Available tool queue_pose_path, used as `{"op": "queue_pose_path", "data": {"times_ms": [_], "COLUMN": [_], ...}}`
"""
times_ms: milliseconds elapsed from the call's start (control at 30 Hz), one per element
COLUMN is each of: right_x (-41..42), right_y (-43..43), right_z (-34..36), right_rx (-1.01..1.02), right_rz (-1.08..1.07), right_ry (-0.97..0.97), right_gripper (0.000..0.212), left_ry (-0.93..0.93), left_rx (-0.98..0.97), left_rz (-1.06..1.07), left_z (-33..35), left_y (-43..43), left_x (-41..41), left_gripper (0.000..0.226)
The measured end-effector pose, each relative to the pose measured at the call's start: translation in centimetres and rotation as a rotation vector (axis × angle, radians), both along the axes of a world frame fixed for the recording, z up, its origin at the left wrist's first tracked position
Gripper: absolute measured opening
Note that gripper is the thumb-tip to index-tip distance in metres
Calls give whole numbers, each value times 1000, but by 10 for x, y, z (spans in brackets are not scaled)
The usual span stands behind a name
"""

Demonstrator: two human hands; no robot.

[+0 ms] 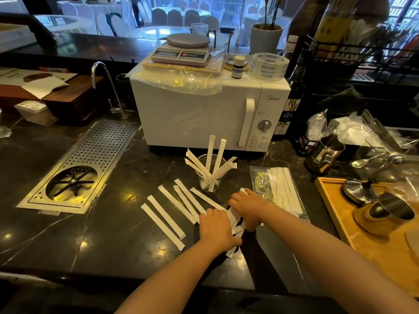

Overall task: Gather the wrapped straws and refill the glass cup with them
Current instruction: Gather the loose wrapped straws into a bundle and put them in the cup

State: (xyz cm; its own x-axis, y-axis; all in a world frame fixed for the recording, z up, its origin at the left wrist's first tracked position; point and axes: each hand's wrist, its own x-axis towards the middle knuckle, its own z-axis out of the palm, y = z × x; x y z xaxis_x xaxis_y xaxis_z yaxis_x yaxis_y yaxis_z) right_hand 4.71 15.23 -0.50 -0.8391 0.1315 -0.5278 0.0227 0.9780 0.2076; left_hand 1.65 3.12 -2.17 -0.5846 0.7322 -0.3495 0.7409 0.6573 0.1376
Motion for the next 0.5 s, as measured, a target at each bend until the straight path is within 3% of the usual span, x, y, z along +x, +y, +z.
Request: {"op": "queue_pose_path", "data": {"times_ms": [267, 500], "right_x": [12, 18], "right_y": [3, -1], "right_z": [0, 0], "right_rx": [50, 62], "right_rz": [-19, -10], "right_ry": [12, 31], "right_gripper": [70, 50], "left_ry": [-32, -32], "left_rx": [39, 60], "left_rz": [0, -73], "left_z": [-2, 0], "left_y": [2, 2], "left_x": [4, 10], "left_gripper": [65, 44]}}
